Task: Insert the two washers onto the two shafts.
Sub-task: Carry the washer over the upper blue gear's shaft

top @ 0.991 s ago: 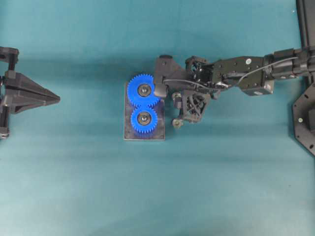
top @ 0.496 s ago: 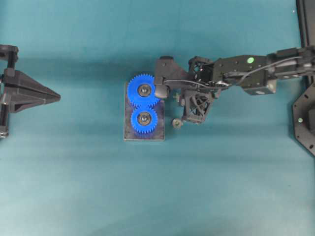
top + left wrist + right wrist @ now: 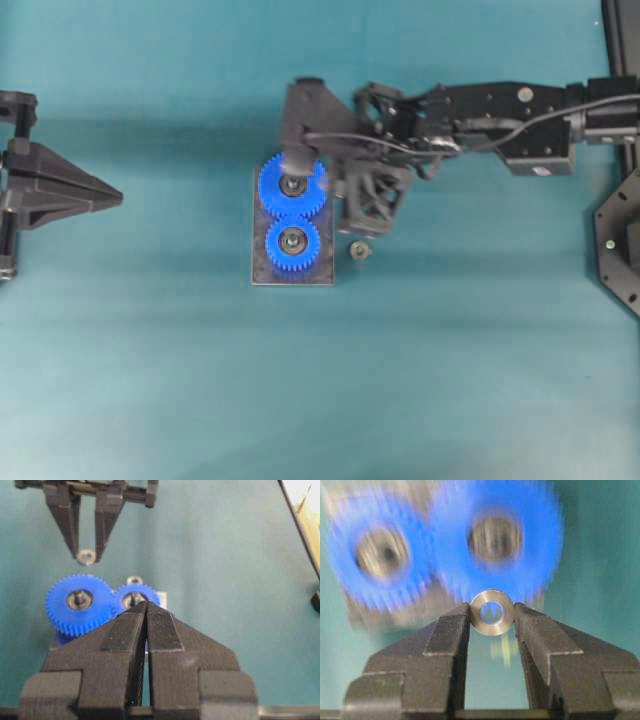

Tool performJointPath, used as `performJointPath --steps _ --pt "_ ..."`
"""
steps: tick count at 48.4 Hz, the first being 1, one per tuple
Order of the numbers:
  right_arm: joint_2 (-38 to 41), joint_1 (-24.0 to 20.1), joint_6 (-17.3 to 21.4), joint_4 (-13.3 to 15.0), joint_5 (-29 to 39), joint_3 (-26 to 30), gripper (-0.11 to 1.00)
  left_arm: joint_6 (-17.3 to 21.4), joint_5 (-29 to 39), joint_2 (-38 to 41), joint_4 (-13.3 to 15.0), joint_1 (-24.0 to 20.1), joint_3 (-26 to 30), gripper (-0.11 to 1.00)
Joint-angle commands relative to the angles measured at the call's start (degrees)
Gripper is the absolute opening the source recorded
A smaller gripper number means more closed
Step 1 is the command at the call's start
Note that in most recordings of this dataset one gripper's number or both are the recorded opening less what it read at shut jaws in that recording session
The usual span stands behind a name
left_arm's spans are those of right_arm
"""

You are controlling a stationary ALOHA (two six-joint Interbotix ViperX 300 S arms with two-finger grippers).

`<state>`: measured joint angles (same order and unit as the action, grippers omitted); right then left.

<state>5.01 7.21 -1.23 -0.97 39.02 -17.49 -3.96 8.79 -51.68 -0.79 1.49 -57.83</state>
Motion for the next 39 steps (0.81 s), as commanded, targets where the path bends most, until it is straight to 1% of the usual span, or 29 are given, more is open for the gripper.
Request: performJointPath --steps 1,12,39 --pt "0.4 -0.5 -0.7 -0.1 0.3 3.8 0.30 -0.1 -0.5 0.3 -0.2 -0.1 1.1 0.00" --pt "4.0 -0.9 -0.8 -0.1 2.5 6.9 0.30 -0.2 -0.5 0.2 -0.2 -0.1 0.7 0.00" --pt "6.6 -0.5 -0.7 0.2 2.7 7.4 0.30 -0.3 -0.5 -0.2 -0.2 0.0 0.4 0.00"
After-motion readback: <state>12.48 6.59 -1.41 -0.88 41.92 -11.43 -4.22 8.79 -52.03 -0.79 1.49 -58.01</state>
